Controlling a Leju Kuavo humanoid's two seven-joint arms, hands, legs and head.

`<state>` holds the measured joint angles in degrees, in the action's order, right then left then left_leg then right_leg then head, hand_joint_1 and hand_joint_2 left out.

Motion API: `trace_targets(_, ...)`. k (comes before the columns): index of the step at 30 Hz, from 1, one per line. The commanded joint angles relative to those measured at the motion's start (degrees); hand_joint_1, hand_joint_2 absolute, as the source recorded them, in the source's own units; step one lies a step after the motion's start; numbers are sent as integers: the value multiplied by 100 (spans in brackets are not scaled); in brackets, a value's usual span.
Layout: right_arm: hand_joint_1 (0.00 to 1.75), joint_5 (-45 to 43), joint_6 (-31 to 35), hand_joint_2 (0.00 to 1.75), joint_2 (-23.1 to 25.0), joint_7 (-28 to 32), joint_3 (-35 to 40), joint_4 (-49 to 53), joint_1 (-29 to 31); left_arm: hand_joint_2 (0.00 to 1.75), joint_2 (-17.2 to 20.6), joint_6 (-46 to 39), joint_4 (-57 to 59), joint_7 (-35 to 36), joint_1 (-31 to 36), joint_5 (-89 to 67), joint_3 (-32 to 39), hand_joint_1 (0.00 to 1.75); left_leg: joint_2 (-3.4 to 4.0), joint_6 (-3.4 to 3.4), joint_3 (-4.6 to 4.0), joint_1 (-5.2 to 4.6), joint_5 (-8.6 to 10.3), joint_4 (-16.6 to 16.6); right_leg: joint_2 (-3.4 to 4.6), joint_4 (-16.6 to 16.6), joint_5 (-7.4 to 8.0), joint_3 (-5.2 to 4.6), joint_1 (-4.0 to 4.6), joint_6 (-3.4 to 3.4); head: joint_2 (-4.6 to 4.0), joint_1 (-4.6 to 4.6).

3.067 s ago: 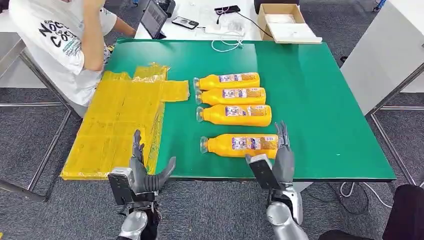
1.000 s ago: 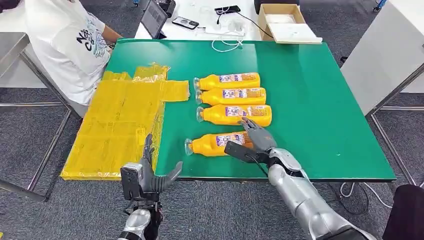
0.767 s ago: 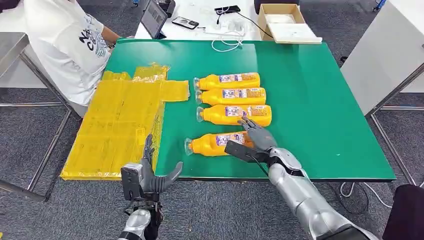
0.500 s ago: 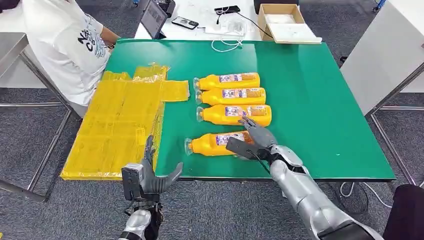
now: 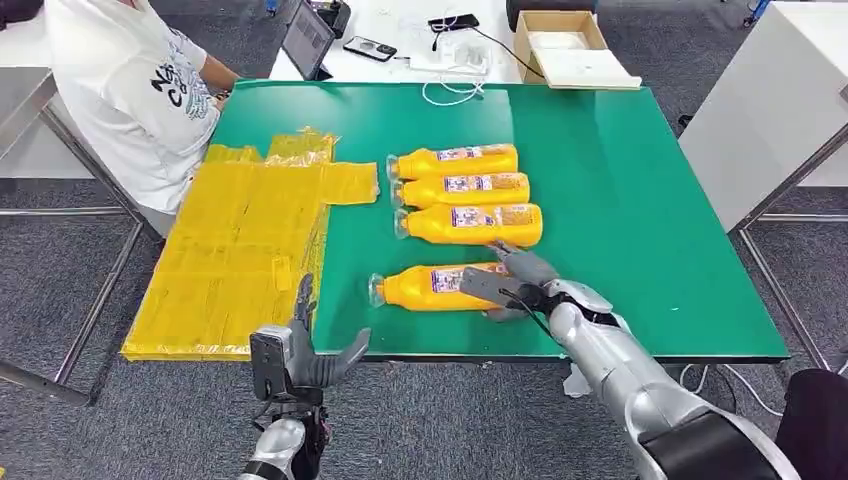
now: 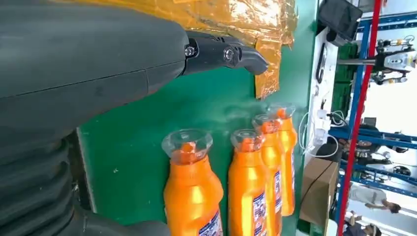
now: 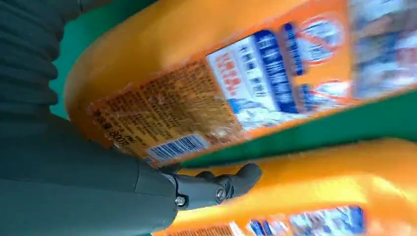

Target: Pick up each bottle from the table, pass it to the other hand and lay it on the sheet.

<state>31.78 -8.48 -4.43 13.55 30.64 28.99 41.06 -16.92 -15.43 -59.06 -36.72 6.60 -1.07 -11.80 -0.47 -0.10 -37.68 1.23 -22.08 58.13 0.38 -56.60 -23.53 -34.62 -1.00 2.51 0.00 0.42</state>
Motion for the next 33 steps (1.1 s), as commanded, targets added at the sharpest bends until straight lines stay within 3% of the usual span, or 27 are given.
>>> trace_targets(1,73,-22,-129,175,-69,-29,470,-656,156,175,-38,11,504,10,303,38,-48,0,-4,7,23,-4,-4,-4,-11,4,-6,26,0,-11,0,0)
trace_targets(3,122,-30,-124,175,-65,-36,496,-655,137,175,-43,9,506,11,306,44,-51,0,-2,5,21,-2,-2,-5,-9,5,-4,21,1,-8,0,0)
trace_targets(4,127,-25,-117,175,-47,-39,507,-658,110,175,-47,10,507,11,306,45,-52,0,1,3,20,-1,-1,-3,-6,3,-3,19,1,-6,0,-2)
trace_targets(12,138,-103,211,175,62,-14,482,-587,-58,175,-61,6,512,28,301,67,-64,0,0,5,37,1,-5,-7,-9,10,-5,38,4,-10,0,-2)
trace_targets(15,154,-189,566,175,107,92,335,-444,-186,175,-67,-17,485,37,270,78,-44,0,-1,7,45,0,-8,-8,-12,11,-9,47,4,-13,0,0)
trace_targets(33,154,-194,636,175,119,107,309,-413,-213,175,-67,-16,479,39,261,79,-42,0,9,2,29,1,-6,-4,-2,6,-4,29,3,-8,0,0)
